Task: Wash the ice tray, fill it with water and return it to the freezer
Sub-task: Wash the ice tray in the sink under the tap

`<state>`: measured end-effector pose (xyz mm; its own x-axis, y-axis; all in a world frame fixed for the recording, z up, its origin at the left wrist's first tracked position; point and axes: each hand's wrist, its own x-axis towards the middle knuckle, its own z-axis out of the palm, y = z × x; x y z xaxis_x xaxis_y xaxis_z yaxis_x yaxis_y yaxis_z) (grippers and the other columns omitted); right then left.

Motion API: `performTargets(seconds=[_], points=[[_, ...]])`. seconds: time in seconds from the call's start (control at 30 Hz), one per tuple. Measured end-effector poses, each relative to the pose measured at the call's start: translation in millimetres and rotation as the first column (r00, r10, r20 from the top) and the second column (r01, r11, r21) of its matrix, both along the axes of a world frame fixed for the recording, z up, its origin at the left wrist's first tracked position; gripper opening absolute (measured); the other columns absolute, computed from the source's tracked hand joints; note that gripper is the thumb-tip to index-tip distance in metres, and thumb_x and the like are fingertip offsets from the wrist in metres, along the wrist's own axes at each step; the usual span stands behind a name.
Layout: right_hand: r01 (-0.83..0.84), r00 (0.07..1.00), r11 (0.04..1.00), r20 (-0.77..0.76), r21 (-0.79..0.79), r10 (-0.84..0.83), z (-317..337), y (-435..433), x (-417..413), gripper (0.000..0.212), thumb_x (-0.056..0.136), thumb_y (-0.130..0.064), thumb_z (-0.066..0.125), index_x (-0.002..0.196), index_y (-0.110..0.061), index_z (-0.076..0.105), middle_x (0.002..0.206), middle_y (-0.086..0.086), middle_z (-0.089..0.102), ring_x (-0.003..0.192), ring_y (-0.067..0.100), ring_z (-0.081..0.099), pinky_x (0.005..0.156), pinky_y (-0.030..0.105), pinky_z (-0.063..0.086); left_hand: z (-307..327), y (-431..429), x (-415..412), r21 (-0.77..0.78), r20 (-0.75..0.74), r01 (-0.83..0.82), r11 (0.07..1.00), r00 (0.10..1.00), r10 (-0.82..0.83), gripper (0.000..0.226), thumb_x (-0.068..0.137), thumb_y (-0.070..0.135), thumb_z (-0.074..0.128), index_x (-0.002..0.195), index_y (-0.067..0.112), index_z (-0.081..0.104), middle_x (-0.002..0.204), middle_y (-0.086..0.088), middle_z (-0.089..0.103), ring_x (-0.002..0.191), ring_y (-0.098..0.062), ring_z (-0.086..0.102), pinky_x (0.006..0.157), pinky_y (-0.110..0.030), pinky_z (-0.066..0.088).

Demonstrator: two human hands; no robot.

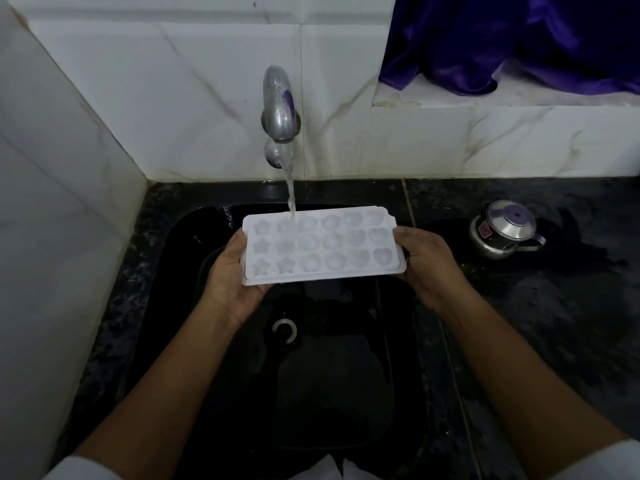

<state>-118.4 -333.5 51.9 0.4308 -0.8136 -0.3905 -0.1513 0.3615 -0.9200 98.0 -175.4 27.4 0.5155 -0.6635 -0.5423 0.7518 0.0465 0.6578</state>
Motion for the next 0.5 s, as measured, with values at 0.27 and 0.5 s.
performTargets(seconds=[0.27,0.5], points=[[-0.077,0.997,0.997,-0.001,0.012,0.077,-0.4,10.2,35.4,0.029,0.104,-0.011,0.05,0.096,-0.011,0.078,0.096,0.01,0.08,0.085,0.024,0.077,0.073,0.036,0.063,2.1,24.1,26.1,0.01,0.038,-0.081,0.997,0.996,0.08,0.045,0.111,0.039,0.042,0.13,0.01,0.071,0.128,-0.015,0.075,0.113,-0.032,0.074,0.086,-0.05,0.064],[-0.114,0.993,0.993,-0.009,0.039,0.115,-3.9,21.5,65.8,0.024,0.102,-0.01,0.053,0.099,-0.007,0.077,0.098,0.013,0.079,0.085,0.027,0.076,0.074,0.039,0.063,0.6,50.5,42.6,0.004,0.039,-0.16,0.987,0.986,0.16,0.047,0.111,0.04,0.042,0.125,0.011,0.077,0.126,-0.015,0.075,0.111,-0.031,0.075,0.087,-0.05,0.064]])
